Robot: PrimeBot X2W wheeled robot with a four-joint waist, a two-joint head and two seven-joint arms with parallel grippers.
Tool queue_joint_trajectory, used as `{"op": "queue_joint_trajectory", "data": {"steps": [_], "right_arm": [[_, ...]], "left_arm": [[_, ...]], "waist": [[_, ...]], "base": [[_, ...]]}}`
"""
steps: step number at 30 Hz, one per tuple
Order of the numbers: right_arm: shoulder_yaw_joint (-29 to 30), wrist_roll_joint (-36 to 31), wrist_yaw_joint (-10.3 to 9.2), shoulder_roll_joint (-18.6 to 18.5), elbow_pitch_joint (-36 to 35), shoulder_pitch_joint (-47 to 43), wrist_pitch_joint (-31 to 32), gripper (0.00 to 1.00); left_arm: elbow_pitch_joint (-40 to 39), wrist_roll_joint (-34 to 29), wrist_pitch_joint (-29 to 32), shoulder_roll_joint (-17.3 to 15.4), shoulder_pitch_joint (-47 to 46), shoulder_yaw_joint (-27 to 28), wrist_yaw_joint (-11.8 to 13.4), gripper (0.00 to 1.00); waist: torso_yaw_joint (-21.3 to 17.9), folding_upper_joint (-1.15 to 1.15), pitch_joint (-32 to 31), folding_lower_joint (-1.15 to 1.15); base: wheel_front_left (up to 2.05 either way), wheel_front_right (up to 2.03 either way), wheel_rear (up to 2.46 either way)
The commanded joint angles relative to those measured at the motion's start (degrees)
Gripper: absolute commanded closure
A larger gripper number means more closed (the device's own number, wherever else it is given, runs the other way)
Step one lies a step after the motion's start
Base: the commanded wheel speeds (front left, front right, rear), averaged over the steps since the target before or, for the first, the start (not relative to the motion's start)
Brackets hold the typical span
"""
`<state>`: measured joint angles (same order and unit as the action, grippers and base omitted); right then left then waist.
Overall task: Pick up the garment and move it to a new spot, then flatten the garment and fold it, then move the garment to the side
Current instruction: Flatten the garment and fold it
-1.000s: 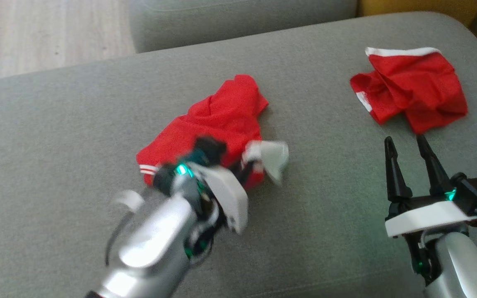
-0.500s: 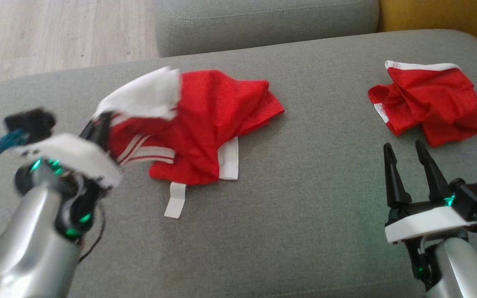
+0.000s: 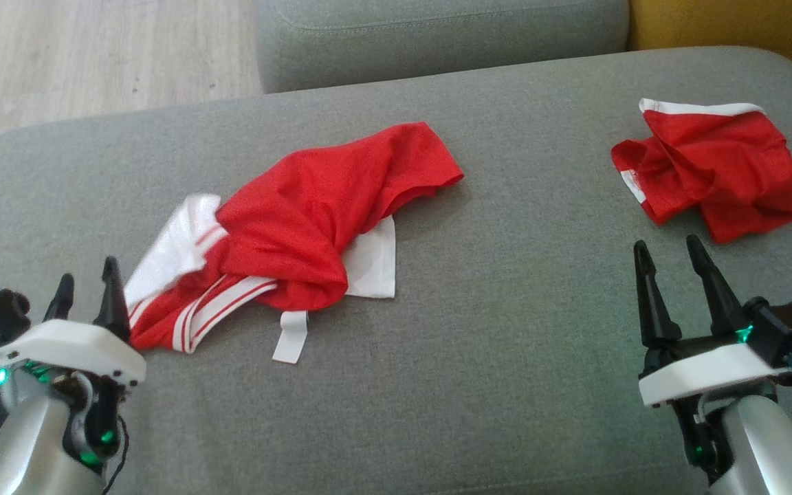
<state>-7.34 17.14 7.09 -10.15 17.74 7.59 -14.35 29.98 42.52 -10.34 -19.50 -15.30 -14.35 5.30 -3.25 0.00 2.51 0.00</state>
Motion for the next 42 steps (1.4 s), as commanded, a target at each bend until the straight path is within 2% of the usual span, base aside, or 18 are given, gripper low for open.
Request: {"op": "queue_joint_trajectory", "data": {"steps": [1,5,14,21,26,31,35,42], "right_arm": [[-1.4,0.2,0.40,-1.2,-1.7,1.5,-0.2,0.00],[-1.6,0.3,0.40,-1.3,-1.7,1.3,-0.1,0.00],[-3.2,0.7,0.40,-1.9,-2.0,0.7,0.3,0.00],[-11.0,4.1,0.40,-2.7,-3.3,4.3,2.5,0.00],[-21.5,11.2,0.40,-4.1,-1.6,10.5,10.5,0.00],[-31.2,21.4,0.40,-5.6,2.7,18.7,20.2,0.00],[-35.8,27.9,0.40,-6.4,5.9,22.4,25.9,0.00],[-39.9,33.4,0.40,-7.4,11.8,26.5,27.5,0.00]], "left_arm": [[-2.0,-1.5,-1.8,-1.6,-2.7,1.6,-0.3,0.00],[-4.4,-4.4,-3.6,-1.8,-1.9,1.1,0.3,0.00],[-15.2,-12.1,-4.6,-0.1,3.9,-0.9,4.3,0.00],[-20.4,-14.3,-4.6,3.1,6.9,-1.5,5.9,0.00],[-20.7,-15.0,-4.6,5.7,7.9,-2.2,5.4,0.00],[-19.8,-16.1,-4.6,8.0,7.2,-2.3,4.2,0.00],[-18.8,-16.9,-4.6,9.7,6.4,-2.1,3.4,0.00],[-17.6,-18.5,-4.7,12.3,5.7,-0.8,2.0,0.00]], "waist": [[0.2,0.00,-0.3,0.00],[0.6,0.00,-0.5,0.00],[2.8,0.00,-0.7,0.00],[5.8,0.00,0.2,0.00],[9.2,0.00,1.1,0.00],[14.1,0.00,2.5,0.00],[17.3,0.00,3.6,0.00],[21.4,0.00,5.7,0.00]], "base": [[0.00,0.00,0.00],[0.00,0.00,0.00],[0.00,0.00,0.00],[0.00,0.00,0.00],[0.00,0.00,0.00],[0.00,0.00,0.00],[0.00,0.00,0.00],[0.00,0.00,0.00]]}}
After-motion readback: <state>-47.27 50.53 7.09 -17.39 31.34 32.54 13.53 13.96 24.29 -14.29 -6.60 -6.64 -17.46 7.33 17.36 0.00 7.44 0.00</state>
